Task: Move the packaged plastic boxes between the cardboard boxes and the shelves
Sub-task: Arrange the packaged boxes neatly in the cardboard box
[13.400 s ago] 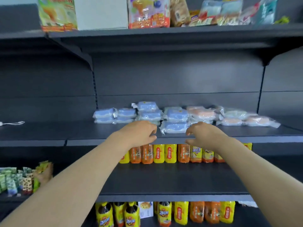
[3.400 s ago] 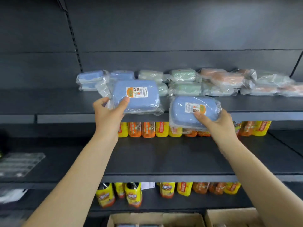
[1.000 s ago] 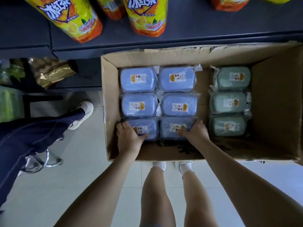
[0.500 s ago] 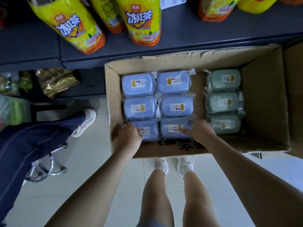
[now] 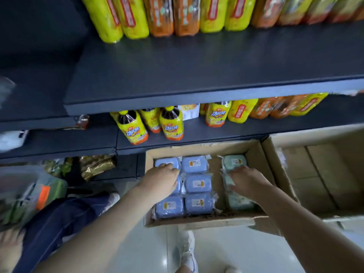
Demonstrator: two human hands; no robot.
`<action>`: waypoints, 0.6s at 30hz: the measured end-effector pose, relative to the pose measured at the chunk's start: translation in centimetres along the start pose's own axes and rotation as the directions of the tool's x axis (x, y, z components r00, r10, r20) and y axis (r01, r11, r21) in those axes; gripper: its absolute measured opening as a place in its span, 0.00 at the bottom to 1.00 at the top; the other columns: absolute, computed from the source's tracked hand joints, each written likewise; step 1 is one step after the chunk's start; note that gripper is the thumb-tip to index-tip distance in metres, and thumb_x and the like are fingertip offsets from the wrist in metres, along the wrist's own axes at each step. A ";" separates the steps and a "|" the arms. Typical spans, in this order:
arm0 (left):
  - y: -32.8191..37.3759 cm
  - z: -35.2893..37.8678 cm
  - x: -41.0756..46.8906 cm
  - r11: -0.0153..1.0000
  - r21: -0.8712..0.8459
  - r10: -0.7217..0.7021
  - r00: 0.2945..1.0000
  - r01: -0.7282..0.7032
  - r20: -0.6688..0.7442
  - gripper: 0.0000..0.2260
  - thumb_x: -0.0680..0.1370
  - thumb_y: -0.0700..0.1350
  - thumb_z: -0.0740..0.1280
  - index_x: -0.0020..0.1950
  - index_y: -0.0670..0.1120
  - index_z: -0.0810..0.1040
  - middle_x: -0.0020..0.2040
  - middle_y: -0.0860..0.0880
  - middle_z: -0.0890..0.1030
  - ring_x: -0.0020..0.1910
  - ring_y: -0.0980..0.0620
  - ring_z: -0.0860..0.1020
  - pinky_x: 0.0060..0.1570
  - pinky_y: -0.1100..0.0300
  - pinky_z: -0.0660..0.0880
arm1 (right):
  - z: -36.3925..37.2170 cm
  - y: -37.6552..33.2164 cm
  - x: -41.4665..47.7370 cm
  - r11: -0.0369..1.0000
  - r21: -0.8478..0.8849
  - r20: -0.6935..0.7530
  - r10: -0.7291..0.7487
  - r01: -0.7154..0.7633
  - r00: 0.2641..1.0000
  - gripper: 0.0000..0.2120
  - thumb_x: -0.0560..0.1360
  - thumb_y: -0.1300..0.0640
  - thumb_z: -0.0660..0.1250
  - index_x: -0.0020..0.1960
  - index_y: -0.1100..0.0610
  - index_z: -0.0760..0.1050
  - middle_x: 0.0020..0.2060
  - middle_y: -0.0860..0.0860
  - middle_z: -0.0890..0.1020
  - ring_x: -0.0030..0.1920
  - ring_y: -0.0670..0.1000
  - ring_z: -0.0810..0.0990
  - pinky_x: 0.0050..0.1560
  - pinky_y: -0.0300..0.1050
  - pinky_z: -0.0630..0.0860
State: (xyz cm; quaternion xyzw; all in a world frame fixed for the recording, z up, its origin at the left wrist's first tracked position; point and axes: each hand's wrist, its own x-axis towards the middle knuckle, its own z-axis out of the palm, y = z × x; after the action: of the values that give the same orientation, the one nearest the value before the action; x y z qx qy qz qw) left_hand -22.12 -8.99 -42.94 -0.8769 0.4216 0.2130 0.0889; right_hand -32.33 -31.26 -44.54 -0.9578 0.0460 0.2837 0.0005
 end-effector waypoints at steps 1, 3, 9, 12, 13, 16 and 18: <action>0.8 -2.3 -0.6 1.000 0.009 0.006 1.000 -0.006 -0.030 0.12 0.81 0.46 0.56 0.60 0.43 0.71 0.59 0.45 0.73 0.60 0.46 0.72 0.53 0.52 0.71 | -1.9 0.5 -1.4 1.000 -0.015 -0.011 -0.003 0.002 1.000 0.18 0.79 0.50 0.59 0.64 0.56 0.72 0.61 0.55 0.76 0.62 0.56 0.74 0.58 0.48 0.72; 2.8 -6.6 -2.0 0.999 0.028 0.023 0.996 -0.020 -0.087 0.11 0.81 0.46 0.56 0.60 0.42 0.71 0.60 0.45 0.72 0.60 0.46 0.72 0.50 0.52 0.70 | -5.4 1.5 -4.4 1.000 -0.021 -0.078 0.015 -0.016 0.997 0.18 0.79 0.49 0.58 0.65 0.55 0.72 0.63 0.54 0.75 0.65 0.56 0.71 0.60 0.47 0.70; 10.0 -16.4 -7.4 0.990 0.139 0.058 0.965 -0.023 -0.256 0.12 0.82 0.48 0.55 0.61 0.44 0.70 0.59 0.46 0.73 0.62 0.46 0.71 0.51 0.52 0.72 | -12.2 6.6 -14.1 0.986 -0.148 -0.322 0.022 -0.073 0.946 0.18 0.78 0.47 0.58 0.63 0.55 0.73 0.62 0.53 0.75 0.65 0.54 0.71 0.59 0.45 0.70; 14.4 -19.7 -10.5 0.994 0.108 0.042 0.930 -0.002 -0.364 0.13 0.81 0.49 0.56 0.63 0.45 0.69 0.61 0.48 0.73 0.62 0.48 0.71 0.53 0.52 0.73 | -14.4 9.2 -19.6 0.979 -0.174 -0.401 0.025 -0.102 0.916 0.18 0.78 0.49 0.58 0.64 0.54 0.74 0.62 0.54 0.76 0.64 0.56 0.71 0.59 0.49 0.72; 15.9 -20.8 -11.6 0.996 0.092 0.035 0.915 0.002 -0.401 0.13 0.81 0.49 0.56 0.64 0.46 0.69 0.61 0.48 0.73 0.61 0.48 0.72 0.52 0.53 0.72 | -15.2 9.8 -21.6 0.978 -0.168 -0.421 0.040 -0.121 0.906 0.17 0.77 0.50 0.59 0.63 0.54 0.74 0.61 0.55 0.77 0.64 0.56 0.72 0.59 0.49 0.73; 19.7 -23.8 -14.9 0.999 0.050 0.034 0.879 -0.012 -0.476 0.11 0.81 0.48 0.57 0.61 0.47 0.71 0.58 0.49 0.74 0.59 0.49 0.73 0.49 0.56 0.70 | -17.6 11.1 -27.0 0.972 -0.171 -0.468 0.063 -0.161 0.881 0.16 0.76 0.51 0.60 0.61 0.55 0.74 0.60 0.54 0.78 0.62 0.57 0.74 0.56 0.49 0.73; 21.7 -26.0 -17.3 0.997 0.070 0.041 0.864 -0.007 -0.501 0.11 0.81 0.48 0.58 0.60 0.47 0.72 0.57 0.49 0.75 0.58 0.49 0.73 0.48 0.55 0.70 | -19.4 11.6 -29.9 0.978 -0.146 -0.463 0.066 -0.150 0.884 0.19 0.77 0.49 0.60 0.65 0.54 0.72 0.62 0.53 0.76 0.63 0.56 0.74 0.57 0.50 0.73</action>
State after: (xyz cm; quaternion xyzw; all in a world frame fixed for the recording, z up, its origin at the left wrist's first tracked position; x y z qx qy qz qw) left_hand -40.82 -19.23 -11.48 -0.8934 0.4479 -0.0356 0.0025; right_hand -47.79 -40.69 -11.70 -0.9896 0.0728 0.0537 -0.1118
